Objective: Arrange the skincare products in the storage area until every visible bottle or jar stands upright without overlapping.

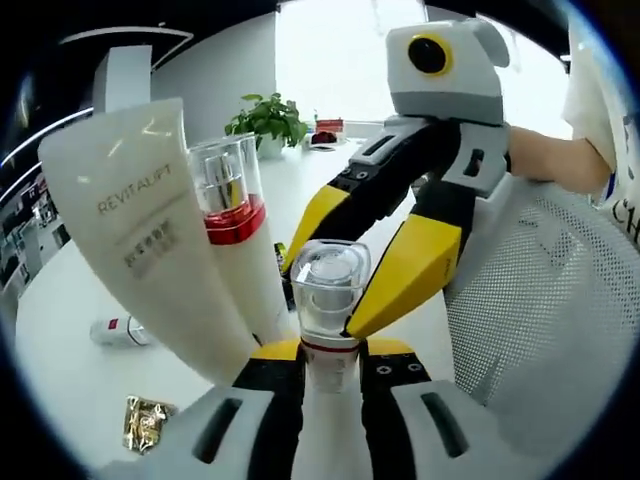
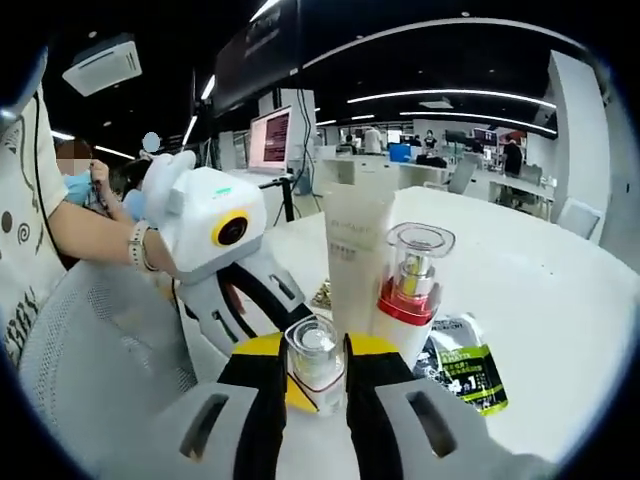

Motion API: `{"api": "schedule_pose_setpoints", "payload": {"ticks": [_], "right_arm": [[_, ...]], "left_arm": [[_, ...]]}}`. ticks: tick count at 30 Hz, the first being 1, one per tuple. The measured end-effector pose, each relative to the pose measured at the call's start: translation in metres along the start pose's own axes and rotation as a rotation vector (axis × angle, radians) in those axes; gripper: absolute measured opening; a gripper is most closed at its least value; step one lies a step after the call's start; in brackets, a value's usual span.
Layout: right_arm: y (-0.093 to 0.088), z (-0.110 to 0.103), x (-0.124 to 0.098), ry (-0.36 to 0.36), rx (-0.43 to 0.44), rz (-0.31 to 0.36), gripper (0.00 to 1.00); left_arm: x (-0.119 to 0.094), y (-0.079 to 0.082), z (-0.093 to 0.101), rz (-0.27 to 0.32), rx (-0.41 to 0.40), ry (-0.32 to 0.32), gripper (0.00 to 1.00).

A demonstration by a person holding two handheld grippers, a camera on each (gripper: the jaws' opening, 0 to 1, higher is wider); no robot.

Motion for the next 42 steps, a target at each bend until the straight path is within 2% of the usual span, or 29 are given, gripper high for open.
{"api": "schedule_pose_setpoints", "payload": {"ticks": [5,14,18,22,24,26,33,37,39,42], "right_arm": [[-0.001,0.001,0.000,-0.004,0.016,-0.001,0.22],[-0.002,0.001,-0.001,-0.010,0.045,-0.011,0.24],[-0.005,0.000,0.001,-0.006,0.020,-0.030,0.31],[-0.007,-0.003,0.001,0.010,-0.002,-0.051,0.29],[-0.011,-0.003,0.001,0.017,-0.007,-0.068,0.30],[-0.018,-0.004,0.000,0.019,-0.008,-0.112,0.30],[-0.035,-0.004,0.000,0.002,-0.078,-0.224,0.30],[-0.041,-0.002,0.003,0.010,-0.080,-0.259,0.22],[-0.043,-0.002,0.005,0.020,-0.086,-0.274,0.22],[-0.046,-0.004,0.006,0.031,-0.094,-0.297,0.16]], "left_arm": [[0.001,0.001,-0.001,0.003,0.042,0.001,0.21],[0.001,0.002,-0.003,0.001,0.072,0.018,0.23],[0.002,0.000,-0.002,-0.013,0.064,0.010,0.26],[0.002,-0.005,-0.002,-0.055,0.090,0.026,0.27],[0.001,-0.006,-0.003,-0.064,0.097,0.041,0.27],[-0.001,-0.006,-0.006,-0.073,0.099,0.063,0.26],[-0.004,-0.009,-0.007,-0.095,0.085,0.071,0.25],[-0.006,-0.012,-0.005,-0.126,0.100,0.078,0.22],[-0.007,-0.012,-0.005,-0.132,0.091,0.077,0.21],[-0.009,-0.010,-0.004,-0.131,0.075,0.078,0.18]]}}
Point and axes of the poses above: the point that each gripper's makers call its tool centre point, and the gripper's own axes: x roughly forward along the fingers, z roughly to its right, y roughly out of its top, the point moved 3 cm from there along -x, roughly backward along the fingers, and after that the axes turned 8 degrees about -x, right-handed, at the moved point
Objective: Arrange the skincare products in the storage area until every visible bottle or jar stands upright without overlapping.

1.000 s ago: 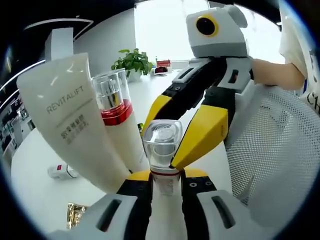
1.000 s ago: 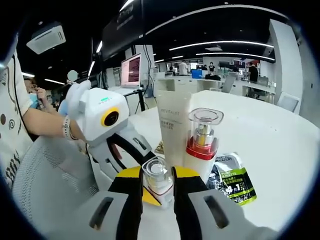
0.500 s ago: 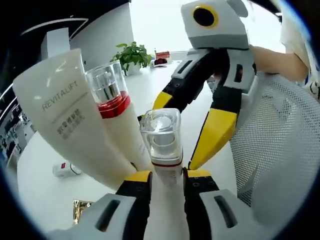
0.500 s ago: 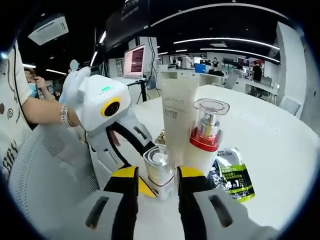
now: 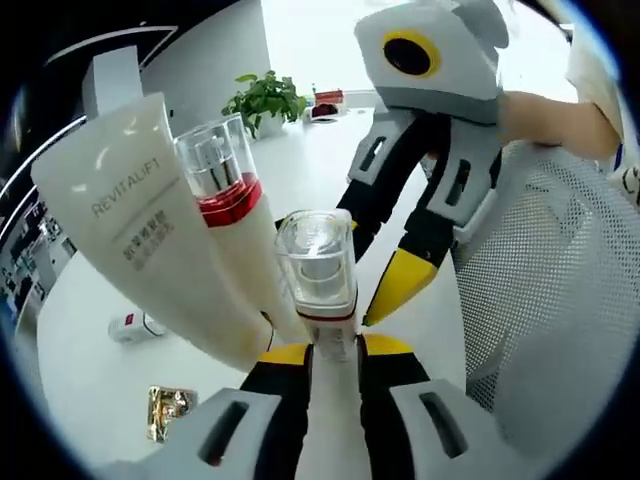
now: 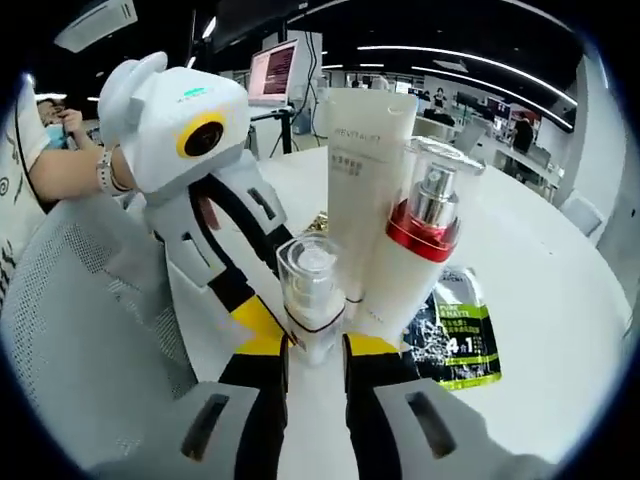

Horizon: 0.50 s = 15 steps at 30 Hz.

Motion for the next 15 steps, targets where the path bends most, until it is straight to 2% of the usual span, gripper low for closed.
{"api": "schedule_pose_setpoints", "payload": {"ticks": [4,15], "right_arm": [[-0.0027,0.0009,0.0016,0.001,-0.001,-0.023,0.13],[-0.0083,0.0096,0.0082,0.011,0.022,-0.056,0.14]], "left_arm": [[-0.0003,-0.0015,-0.0001,-0.005,0.000,0.001,0.10],[0.0060,-0.0016,0.0008,-0.002,-0.002,-0.012,0.10]]}}
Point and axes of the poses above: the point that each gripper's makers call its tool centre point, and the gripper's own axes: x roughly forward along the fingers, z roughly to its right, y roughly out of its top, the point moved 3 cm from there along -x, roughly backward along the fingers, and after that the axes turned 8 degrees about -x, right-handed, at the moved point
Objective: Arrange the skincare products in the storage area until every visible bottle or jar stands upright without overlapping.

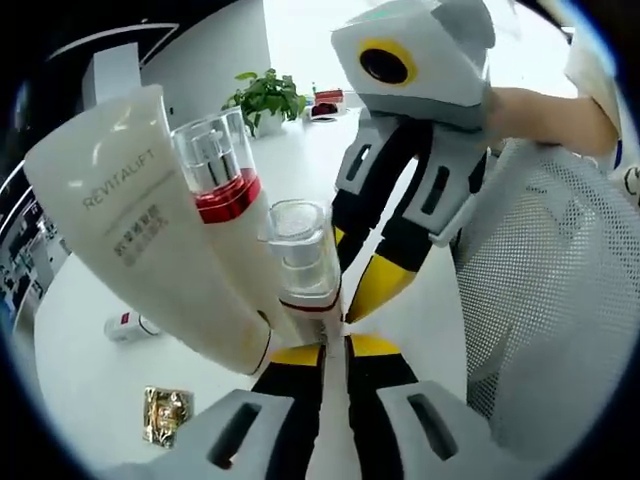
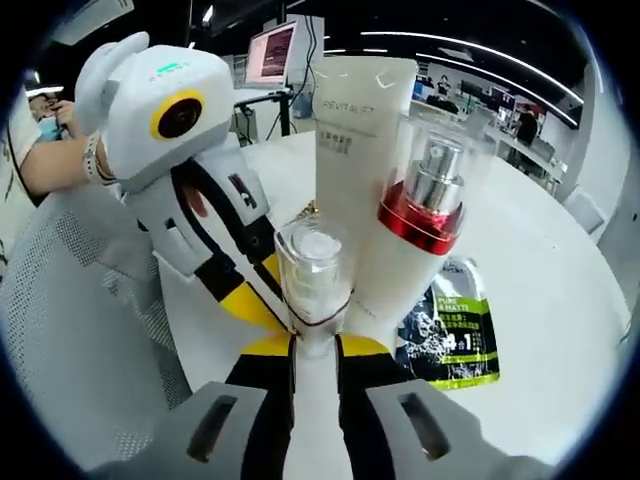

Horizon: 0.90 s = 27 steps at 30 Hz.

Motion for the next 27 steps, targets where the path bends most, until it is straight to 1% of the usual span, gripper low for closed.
{"api": "schedule_pose_setpoints", "payload": {"ticks": [4,9,13,16,20,25,27], "right_arm": [[-0.0023,-0.0004,0.0020,-0.004,0.009,-0.007,0.13],[-0.0032,-0.0013,0.0026,-0.015,0.004,-0.019,0.14],[-0.0029,0.0018,0.0023,-0.037,-0.002,-0.021,0.13],[-0.0033,0.0025,0.0032,-0.042,0.004,-0.026,0.13],[-0.0042,0.0026,0.0041,-0.048,-0.004,-0.037,0.12],[-0.0048,0.0053,0.0045,-0.058,-0.015,-0.044,0.12],[-0.0050,0.0082,0.0043,-0.076,-0.023,-0.049,0.12]], "left_arm": [[0.0028,-0.0013,-0.0010,-0.002,-0.013,-0.001,0.10],[0.0035,-0.0024,-0.0010,-0.001,-0.006,-0.001,0.12],[0.0039,-0.0011,-0.0022,0.008,-0.004,0.008,0.13],[0.0034,0.0007,-0.0027,0.015,0.000,0.013,0.12],[0.0048,-0.0005,-0.0037,0.010,0.003,0.023,0.14],[0.0049,0.0023,-0.0048,0.020,0.019,0.040,0.13],[0.0051,0.0021,-0.0058,0.020,0.013,0.041,0.13]]}}
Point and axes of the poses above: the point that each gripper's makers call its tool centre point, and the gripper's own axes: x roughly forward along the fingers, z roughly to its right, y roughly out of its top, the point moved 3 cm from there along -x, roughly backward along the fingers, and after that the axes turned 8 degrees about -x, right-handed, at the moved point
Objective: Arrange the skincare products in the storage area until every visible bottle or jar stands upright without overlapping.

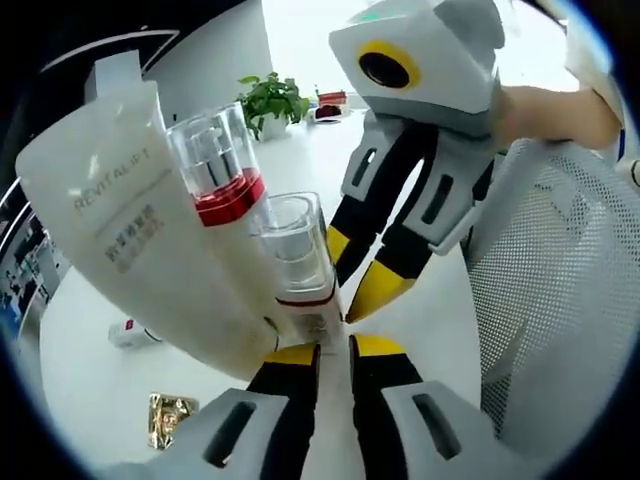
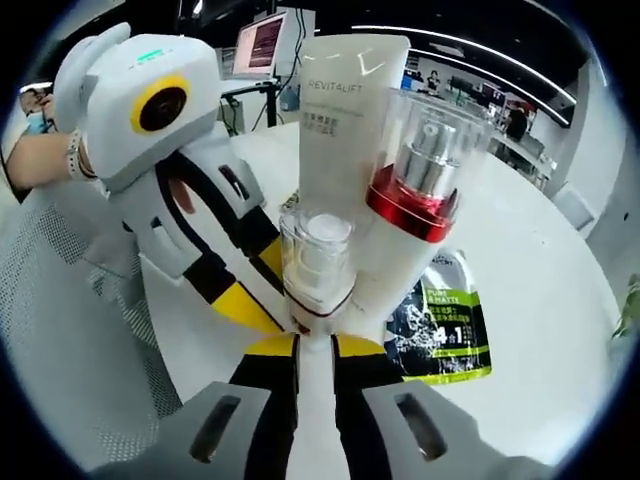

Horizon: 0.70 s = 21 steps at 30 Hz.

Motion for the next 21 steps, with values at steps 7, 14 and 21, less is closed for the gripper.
{"api": "schedule_pose_setpoints", "payload": {"ticks": [7,14,21], "right_arm": [[-0.0001,0.0025,-0.0015,-0.005,0.009,0.004,0.11],[0.0007,0.0027,-0.0012,-0.013,-0.002,0.004,0.11],[0.0009,0.0029,-0.0007,-0.014,-0.003,0.003,0.11]], "left_arm": [[0.0000,0.0023,-0.0005,0.014,-0.012,0.006,0.14],[0.0010,0.0025,0.0004,0.015,0.005,0.011,0.15],[0.0007,0.0025,0.0003,0.013,0.014,0.011,0.15]]}}
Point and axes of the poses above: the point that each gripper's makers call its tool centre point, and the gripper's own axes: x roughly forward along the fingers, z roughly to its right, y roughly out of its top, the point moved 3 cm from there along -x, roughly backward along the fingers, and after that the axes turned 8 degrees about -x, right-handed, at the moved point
